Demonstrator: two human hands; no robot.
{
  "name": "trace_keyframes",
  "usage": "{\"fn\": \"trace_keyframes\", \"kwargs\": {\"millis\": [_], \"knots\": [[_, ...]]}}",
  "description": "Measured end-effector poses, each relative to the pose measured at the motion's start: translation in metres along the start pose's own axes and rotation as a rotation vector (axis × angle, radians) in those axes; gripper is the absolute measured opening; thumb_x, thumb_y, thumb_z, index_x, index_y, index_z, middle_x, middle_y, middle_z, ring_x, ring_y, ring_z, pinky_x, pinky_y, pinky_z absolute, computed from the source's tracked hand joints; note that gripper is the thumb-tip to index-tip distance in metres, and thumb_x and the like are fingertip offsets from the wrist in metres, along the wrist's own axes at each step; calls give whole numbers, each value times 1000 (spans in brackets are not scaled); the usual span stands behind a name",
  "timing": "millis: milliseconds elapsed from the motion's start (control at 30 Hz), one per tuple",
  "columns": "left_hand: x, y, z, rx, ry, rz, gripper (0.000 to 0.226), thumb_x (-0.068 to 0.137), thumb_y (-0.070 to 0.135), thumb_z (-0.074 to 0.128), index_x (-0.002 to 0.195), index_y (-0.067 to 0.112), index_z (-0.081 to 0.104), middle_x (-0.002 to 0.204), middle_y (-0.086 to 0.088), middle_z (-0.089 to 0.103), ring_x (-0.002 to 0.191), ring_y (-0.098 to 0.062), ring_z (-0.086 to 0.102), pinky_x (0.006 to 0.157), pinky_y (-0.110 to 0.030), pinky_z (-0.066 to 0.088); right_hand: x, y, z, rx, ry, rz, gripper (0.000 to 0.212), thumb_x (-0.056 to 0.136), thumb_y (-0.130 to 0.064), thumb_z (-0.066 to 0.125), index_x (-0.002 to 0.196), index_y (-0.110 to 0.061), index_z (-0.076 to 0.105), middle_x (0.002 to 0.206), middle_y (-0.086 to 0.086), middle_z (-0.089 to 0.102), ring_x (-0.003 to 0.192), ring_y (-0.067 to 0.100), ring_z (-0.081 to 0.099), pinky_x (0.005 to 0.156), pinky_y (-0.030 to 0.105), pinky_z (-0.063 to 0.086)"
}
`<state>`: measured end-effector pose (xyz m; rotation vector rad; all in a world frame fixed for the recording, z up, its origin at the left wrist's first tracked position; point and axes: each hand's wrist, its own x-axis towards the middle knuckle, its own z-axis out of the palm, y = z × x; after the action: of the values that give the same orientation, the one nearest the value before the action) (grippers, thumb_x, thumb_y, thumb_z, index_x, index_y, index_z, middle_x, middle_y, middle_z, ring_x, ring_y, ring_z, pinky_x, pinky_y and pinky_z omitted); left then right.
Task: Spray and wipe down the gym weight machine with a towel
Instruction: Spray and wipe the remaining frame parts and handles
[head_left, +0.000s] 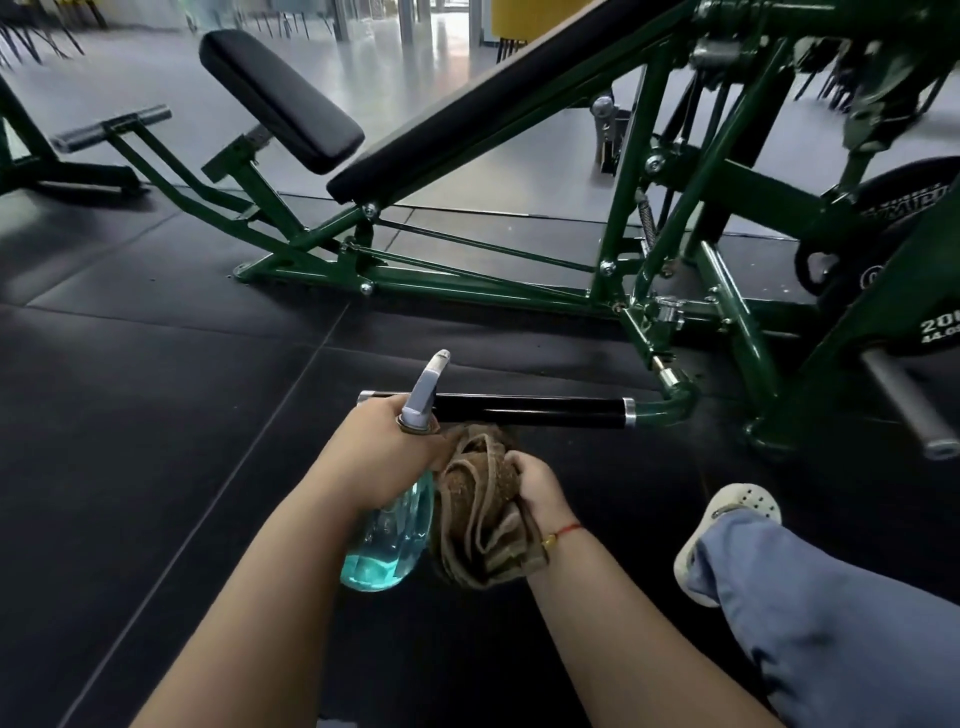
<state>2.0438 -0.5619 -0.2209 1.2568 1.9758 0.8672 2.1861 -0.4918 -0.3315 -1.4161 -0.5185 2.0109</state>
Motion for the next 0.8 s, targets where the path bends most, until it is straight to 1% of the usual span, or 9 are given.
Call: {"fn": "trace_keyframes", "kwargs": {"millis": [133, 200, 267, 367, 500, 567, 667, 733, 800], "knots": [[-13, 13, 23, 12, -86, 62, 8, 76, 12, 71, 82, 8, 67, 60, 6, 58, 59, -14, 52, 62, -34, 44, -42, -25, -50, -61, -14, -92, 53, 90, -16, 51, 37, -17, 57, 54, 3, 58, 55, 20, 56, 67, 34, 46], [-21, 21, 38, 16, -112, 80, 9, 75, 13, 72, 83, 10, 67, 63, 6, 59, 60, -14, 53, 63, -34, 45, -62, -44, -79, 4, 33, -158, 55, 91, -16, 48, 37, -15, 57, 51, 2, 57, 51, 19, 56, 64, 33, 45], [-29, 30, 55, -6, -142, 84, 13, 76, 17, 76, 82, 11, 67, 66, 6, 60, 61, -14, 54, 64, -33, 45, -79, -62, -108, 129, 91, -181, 49, 93, -14, 43, 46, -13, 56, 53, 4, 55, 49, 18, 56, 60, 32, 44], [-38, 43, 80, -62, -198, 83, 18, 78, 20, 80, 84, 10, 67, 67, 6, 60, 60, -12, 53, 62, -30, 44, -102, -79, -144, 177, 185, -211, 34, 96, -15, 42, 65, -9, 54, 64, 9, 58, 63, 23, 55, 65, 32, 47], [-40, 61, 106, -67, -273, 82, 26, 81, 29, 80, 83, 9, 64, 65, 7, 55, 59, -11, 51, 60, -27, 41, -119, -91, -177, 21, 263, -234, 31, 95, -19, 50, 72, -4, 64, 62, 11, 68, 68, 28, 61, 66, 33, 49], [-37, 69, 116, -49, -305, 64, 31, 81, 35, 80, 76, 14, 58, 61, 7, 51, 55, -11, 48, 59, -27, 39, -121, -94, -185, -28, 281, -236, 24, 92, -19, 56, 86, -1, 71, 75, 16, 74, 76, 32, 68, 70, 34, 53], [-26, 77, 126, 3, -348, 36, 37, 81, 39, 80, 72, 17, 51, 65, 3, 50, 60, -15, 49, 61, -29, 39, -115, -99, -193, -40, 306, -285, 25, 84, -13, 62, 104, -1, 73, 94, 21, 75, 81, 34, 73, 65, 35, 57], [-14, 81, 131, 60, -386, 38, 37, 81, 37, 80, 70, 17, 51, 65, 3, 49, 60, -15, 49, 60, -29, 39, -110, -102, -194, -65, 314, -329, 27, 83, -8, 60, 106, -3, 72, 96, 23, 74, 81, 35, 72, 67, 37, 58], [-1, 83, 137, 117, -417, 44, 39, 79, 34, 81, 64, 19, 48, 59, 5, 46, 54, -14, 45, 58, -29, 36, -105, -106, -193, -106, 332, -374, 27, 84, -5, 57, 107, -3, 71, 91, 21, 73, 80, 35, 70, 72, 40, 57]]}}
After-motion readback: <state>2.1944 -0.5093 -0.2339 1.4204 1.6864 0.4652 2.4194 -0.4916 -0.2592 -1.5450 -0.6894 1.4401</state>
